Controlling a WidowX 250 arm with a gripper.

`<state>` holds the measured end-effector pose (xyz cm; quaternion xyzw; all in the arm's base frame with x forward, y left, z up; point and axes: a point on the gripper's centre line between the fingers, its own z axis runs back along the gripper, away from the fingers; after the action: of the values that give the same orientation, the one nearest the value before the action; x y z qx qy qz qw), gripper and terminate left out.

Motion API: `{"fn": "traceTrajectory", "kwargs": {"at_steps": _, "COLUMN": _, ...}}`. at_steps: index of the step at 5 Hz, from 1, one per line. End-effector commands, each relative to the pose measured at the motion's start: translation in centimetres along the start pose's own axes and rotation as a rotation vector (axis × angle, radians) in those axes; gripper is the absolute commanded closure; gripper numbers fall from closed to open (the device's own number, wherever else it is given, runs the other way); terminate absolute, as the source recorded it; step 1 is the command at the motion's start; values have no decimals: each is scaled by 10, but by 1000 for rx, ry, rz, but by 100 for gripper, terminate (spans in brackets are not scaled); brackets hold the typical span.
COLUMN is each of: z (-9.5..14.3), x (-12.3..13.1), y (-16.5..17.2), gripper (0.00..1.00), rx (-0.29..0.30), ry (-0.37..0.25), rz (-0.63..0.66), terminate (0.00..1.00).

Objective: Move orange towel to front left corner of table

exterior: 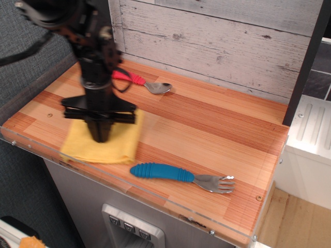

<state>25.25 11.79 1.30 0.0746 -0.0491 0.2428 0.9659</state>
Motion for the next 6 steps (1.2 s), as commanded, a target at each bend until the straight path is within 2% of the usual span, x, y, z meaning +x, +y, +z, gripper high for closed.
{"fn": "traceTrajectory", "kwargs": {"at_steps": 1, "z": -3, "x": 11, "y": 24, "gripper": 100, "rx": 41, "ry": 4, "rz": 29, "terminate": 0}}
{"fn": "traceTrajectory", "kwargs": {"at_steps": 3, "z": -12, "x": 28, "y": 40, "gripper": 100, "rx": 46, "ry": 9, "rz": 2, "terminate": 0}}
{"fn": "traceTrajectory", "kwargs": {"at_steps": 6, "z": -4, "x": 29, "y": 48, "gripper": 100, "rx": 79, "ry": 13, "rz": -15, "terminate": 0}}
